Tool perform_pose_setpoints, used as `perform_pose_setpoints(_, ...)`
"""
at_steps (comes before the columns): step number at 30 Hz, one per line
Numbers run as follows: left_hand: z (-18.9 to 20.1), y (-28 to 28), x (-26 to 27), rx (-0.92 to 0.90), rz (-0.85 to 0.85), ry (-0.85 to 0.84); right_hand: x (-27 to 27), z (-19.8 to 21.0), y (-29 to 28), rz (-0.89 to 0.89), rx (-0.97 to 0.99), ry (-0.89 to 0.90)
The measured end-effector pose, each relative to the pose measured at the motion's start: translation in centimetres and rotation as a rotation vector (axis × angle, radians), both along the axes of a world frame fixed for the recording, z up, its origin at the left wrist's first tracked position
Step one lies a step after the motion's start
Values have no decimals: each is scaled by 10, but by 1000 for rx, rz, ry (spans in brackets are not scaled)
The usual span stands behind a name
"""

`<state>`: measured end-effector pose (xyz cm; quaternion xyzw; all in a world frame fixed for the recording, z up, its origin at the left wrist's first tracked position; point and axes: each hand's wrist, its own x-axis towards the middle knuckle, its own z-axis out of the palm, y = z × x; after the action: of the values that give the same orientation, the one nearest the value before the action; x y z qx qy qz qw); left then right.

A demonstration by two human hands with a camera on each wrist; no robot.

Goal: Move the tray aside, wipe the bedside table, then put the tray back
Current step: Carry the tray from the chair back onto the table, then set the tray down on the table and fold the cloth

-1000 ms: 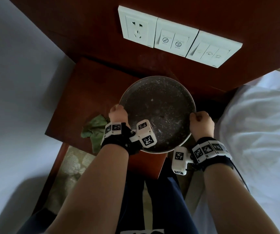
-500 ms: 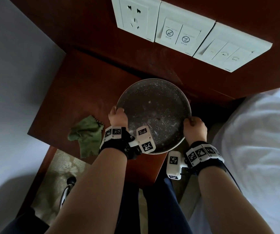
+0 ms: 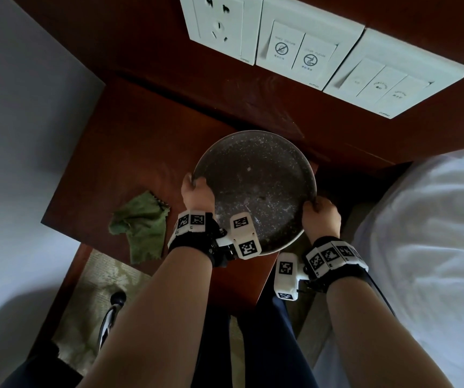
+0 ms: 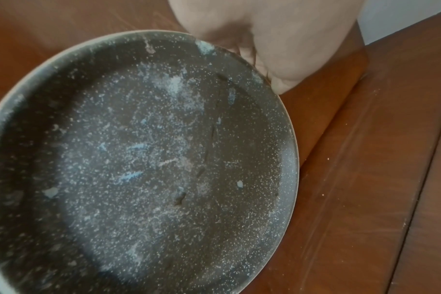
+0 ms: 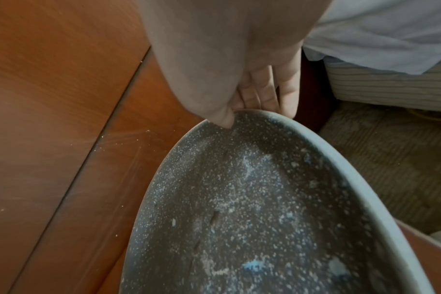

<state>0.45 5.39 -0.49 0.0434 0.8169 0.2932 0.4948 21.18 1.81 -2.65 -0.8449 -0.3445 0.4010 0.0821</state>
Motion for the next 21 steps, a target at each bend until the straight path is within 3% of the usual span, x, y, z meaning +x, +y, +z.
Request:
perform_pose_setpoints(10,6,-3,-12,24,-111,13,-3,5,5,76,-138,68)
perform_pose_setpoints(14,12,-12,-23,15,-109,-18,-10,17,9,120,-219,-34)
perform_pose_setpoints(18,24,-27,-36,22,-26,-20,-27,38,14,199,-70,-106)
perform_pose_setpoints(21,30,-39,-53,23,19,54,-49,50,20,289,46,-9)
